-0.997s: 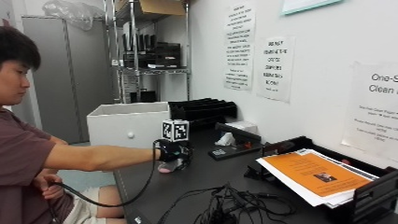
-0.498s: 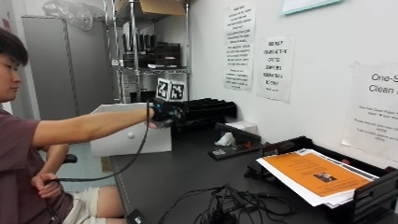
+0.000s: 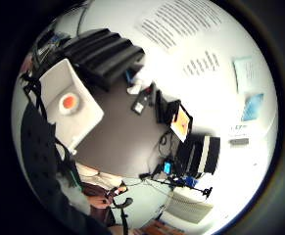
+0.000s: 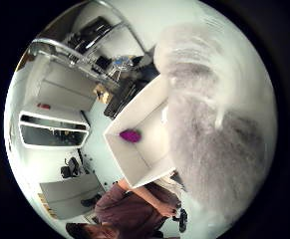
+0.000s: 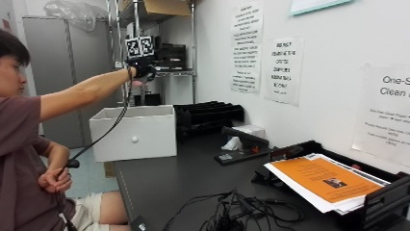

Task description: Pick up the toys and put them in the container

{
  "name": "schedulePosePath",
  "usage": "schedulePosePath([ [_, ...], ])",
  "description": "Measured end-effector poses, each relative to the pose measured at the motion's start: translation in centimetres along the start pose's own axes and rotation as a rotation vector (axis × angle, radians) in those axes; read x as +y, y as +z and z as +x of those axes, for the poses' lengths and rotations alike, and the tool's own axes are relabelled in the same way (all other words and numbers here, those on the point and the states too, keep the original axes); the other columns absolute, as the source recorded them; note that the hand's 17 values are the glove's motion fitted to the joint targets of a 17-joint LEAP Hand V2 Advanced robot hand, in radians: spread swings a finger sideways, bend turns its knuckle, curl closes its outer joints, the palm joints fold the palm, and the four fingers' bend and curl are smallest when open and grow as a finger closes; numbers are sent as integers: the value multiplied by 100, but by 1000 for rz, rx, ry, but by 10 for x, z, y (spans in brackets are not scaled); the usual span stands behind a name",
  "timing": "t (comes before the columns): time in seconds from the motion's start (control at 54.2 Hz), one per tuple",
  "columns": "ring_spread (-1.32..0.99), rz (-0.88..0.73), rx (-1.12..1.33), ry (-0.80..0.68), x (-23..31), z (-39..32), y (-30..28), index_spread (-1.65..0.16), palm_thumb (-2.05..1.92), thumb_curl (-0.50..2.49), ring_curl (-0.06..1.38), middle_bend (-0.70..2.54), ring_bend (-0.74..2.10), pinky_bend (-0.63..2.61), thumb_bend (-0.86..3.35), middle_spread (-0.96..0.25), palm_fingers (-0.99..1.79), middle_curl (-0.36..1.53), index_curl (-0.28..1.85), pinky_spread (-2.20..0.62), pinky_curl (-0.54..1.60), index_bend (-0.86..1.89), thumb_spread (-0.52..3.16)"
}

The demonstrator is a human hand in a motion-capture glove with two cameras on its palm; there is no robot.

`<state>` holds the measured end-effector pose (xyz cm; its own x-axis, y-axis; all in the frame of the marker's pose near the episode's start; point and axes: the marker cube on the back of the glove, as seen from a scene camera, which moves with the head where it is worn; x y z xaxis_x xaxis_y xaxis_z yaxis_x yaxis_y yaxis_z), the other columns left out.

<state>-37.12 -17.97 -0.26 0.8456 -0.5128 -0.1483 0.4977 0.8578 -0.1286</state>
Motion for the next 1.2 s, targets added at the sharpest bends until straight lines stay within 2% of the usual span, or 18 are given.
schedulePosePath([
  [0.166,-28,109,-122,-153,4,-42,13,-22,61,83,61,107,136,115,5,-26,103,83,85,-34,57,94,68],
  [0.24,-28,97,-117,-283,-3,-68,31,-22,61,84,61,106,137,115,3,-26,103,84,87,-34,57,93,68],
  [0.314,-28,75,-115,-322,-8,-85,53,-23,61,86,61,106,136,116,2,-26,102,85,89,-34,58,91,68],
  [0.443,-28,-61,-86,-349,-8,-94,93,-23,61,88,60,103,136,118,0,-27,100,86,92,-35,59,88,69],
  [0.498,-28,-208,-62,-296,-6,-94,108,-23,61,89,60,102,137,118,0,-26,99,86,94,-34,59,87,69],
  [0.572,-28,-486,-21,-184,0,-89,127,-23,43,80,59,85,133,120,-9,-27,68,81,91,-36,59,66,85],
  [0.591,-28,-516,-21,-173,0,-88,128,-24,28,75,57,69,127,127,-16,-27,29,77,87,-35,60,50,91],
  [0.609,-27,-527,-24,-166,1,-87,129,-23,24,72,60,65,127,131,-13,-27,12,76,89,-33,63,46,94],
  [0.627,-21,-522,-29,-163,1,-87,129,-23,17,69,58,50,111,130,-15,-22,-44,72,85,-24,64,34,96],
  [0.664,-15,-479,-38,-177,0,-84,125,-24,9,65,52,38,91,129,-12,-17,-61,65,77,-18,61,20,99],
  [0.738,-9,-351,-83,-212,-3,-82,113,-25,1,59,38,20,64,119,-7,-11,-52,56,58,-10,52,6,105],
  [0.849,-4,-291,-79,-228,2,-73,99,-25,-2,52,29,11,47,102,-4,-7,-40,48,48,-2,44,8,111],
  [0.867,-3,-285,-77,-228,3,-72,98,-25,-2,51,30,-5,50,103,-4,-5,-45,43,49,-2,45,14,112],
  [0.886,-3,-280,-75,-230,4,-71,96,-24,-2,51,28,10,45,101,-3,-6,-38,45,46,-1,43,7,113],
  [0.904,-2,-277,-72,-234,5,-69,95,-25,-2,50,29,-5,48,100,-3,-4,-42,40,47,-1,43,14,114],
  [0.923,-2,-274,-69,-244,6,-68,94,-24,-2,49,28,10,43,95,-3,-6,-36,42,45,0,41,10,115],
  [0.978,-1,-264,-71,-267,9,-65,91,-24,-2,47,27,10,40,91,-3,-5,-32,39,42,1,40,10,116],
  [1.2,0,-257,-67,-209,22,-44,84,-24,-1,40,26,10,33,80,-2,-5,-25,31,35,3,35,12,122],
])
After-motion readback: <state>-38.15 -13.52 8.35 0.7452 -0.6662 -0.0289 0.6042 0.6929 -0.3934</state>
